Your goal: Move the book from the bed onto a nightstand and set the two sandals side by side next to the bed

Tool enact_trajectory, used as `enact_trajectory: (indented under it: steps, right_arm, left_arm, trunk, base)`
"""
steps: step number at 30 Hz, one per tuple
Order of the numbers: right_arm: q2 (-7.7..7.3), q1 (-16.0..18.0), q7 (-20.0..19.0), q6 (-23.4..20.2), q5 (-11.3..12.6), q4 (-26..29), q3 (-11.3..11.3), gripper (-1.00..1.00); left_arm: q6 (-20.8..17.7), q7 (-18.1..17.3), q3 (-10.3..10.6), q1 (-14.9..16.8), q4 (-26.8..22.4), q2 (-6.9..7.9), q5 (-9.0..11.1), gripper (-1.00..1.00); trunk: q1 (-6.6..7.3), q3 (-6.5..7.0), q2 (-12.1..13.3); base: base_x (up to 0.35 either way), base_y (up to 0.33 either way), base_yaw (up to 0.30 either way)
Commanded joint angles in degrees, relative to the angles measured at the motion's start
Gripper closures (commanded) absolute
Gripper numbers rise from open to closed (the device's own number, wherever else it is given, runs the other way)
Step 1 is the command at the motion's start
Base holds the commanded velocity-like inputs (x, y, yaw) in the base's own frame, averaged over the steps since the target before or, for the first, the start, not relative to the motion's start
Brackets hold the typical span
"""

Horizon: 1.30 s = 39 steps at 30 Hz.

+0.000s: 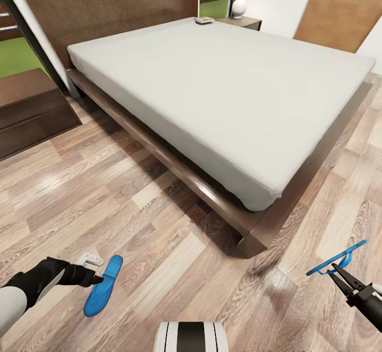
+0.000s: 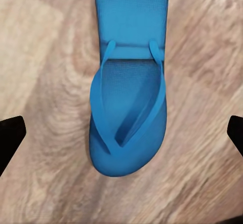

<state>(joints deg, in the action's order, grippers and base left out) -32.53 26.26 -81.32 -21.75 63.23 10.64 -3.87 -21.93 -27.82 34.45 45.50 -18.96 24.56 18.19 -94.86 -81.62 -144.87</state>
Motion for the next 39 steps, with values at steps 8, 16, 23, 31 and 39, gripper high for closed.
enact_trajectory:
  steps: [8, 16, 23, 31, 39]
  right_arm:
    - [0.01, 0.02, -0.25, -0.66, -0.28, 0.0, -0.43, 1.0]
    - [0.01, 0.02, -0.25, -0.66, -0.23, 0.0, -0.43, 1.0]
    - [0.01, 0.02, -0.25, -0.39, -0.22, 0.0, -0.43, 1.0]
    - [0.09, 0.02, -0.25, 0.68, -0.23, 0.0, -0.43, 1.0]
    - [0.1, 0.02, -0.25, 0.82, -0.21, 0.0, -0.43, 1.0]
  left_arm:
    - [1.53, 0.04, 0.19, 0.02, -0.51, 0.14, 0.53, -1.0]
    - [2.53, 0.05, 0.21, 0.02, -0.55, 0.14, 0.53, -1.0]
    - [4.47, 0.05, 0.19, 0.02, -0.56, 0.14, 0.53, -1.0]
    - [6.92, 0.05, 0.25, 0.02, -0.51, 0.31, 0.53, -1.0]
    - [8.12, 0.1, 0.19, 0.02, -0.48, 0.63, 0.53, -1.0]
  trunk:
    - [-0.19, -1.82, -0.13]
    - [-0.4, -3.59, -0.23]
    - [-0.58, -5.14, -0.33]
    - [-0.63, -5.58, -0.35]
    - [-0.63, -5.58, -0.35]
  base:
    - [0.0, 0.0, 0.0]
    - [0.0, 0.0, 0.0]
    - [0.0, 0.0, 0.0]
    - [0.0, 0.0, 0.0]
    - [0.0, 0.0, 0.0]
